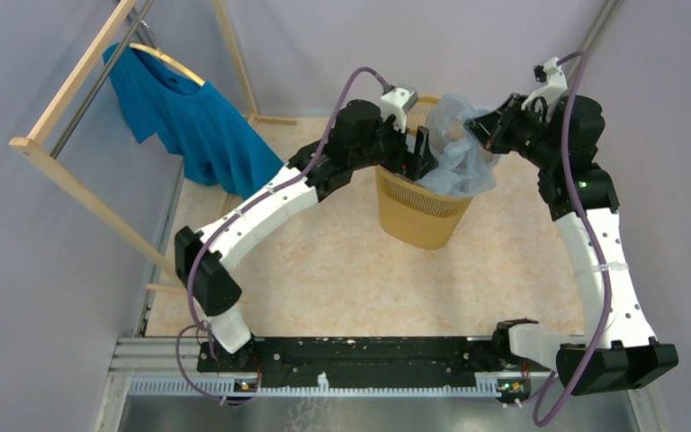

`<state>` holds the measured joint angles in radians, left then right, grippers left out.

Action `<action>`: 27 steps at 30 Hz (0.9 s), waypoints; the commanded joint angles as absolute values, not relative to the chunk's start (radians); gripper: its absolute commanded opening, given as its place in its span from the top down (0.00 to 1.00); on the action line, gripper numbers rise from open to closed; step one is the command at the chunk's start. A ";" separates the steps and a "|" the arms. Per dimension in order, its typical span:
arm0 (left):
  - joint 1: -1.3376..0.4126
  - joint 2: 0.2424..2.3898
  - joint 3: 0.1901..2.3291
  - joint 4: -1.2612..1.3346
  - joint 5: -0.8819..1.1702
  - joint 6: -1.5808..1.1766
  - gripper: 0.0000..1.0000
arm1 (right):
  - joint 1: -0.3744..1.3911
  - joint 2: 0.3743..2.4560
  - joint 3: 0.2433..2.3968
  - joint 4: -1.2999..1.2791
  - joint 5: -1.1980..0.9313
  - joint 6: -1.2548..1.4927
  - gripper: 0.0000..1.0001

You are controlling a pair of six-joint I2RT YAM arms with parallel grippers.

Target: Put the trash bags into the trash bin

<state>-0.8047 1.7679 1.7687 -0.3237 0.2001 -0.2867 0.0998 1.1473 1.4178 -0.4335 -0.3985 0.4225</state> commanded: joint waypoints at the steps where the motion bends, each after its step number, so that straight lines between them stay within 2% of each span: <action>1: -0.801 1.627 1.803 -0.360 0.075 -0.197 0.02 | 0.092 1.149 1.407 -0.385 -0.427 0.431 1.00; 11: -0.787 1.649 1.749 -0.421 -0.178 -0.156 0.03 | 0.105 1.149 1.394 -0.373 -0.465 0.457 1.00; 12: -0.787 1.669 1.757 -0.435 -0.189 -0.147 0.06 | 0.110 1.149 1.395 -0.375 -0.467 0.458 1.00; 16: -0.789 1.715 1.780 -0.497 -0.232 -0.138 0.30 | 0.128 1.149 1.392 -0.383 -0.465 0.457 1.00; 19: -0.788 1.667 1.703 -0.453 -0.229 -0.142 0.42 | 0.146 1.151 1.388 -0.385 -0.467 0.458 1.00; 23: -0.790 1.587 1.620 -0.431 -0.245 -0.136 0.64 | 0.183 1.188 1.392 -0.383 -0.494 0.459 1.00; 27: -0.792 1.510 1.584 -0.472 -0.253 -0.169 0.78 | 0.237 1.228 1.406 -0.368 -0.506 0.459 1.00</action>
<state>-0.7883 1.6115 1.6146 -0.4370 -0.2264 -0.1574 0.1879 1.1912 1.3876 -0.4072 -0.4763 0.4538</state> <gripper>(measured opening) 0.272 0.007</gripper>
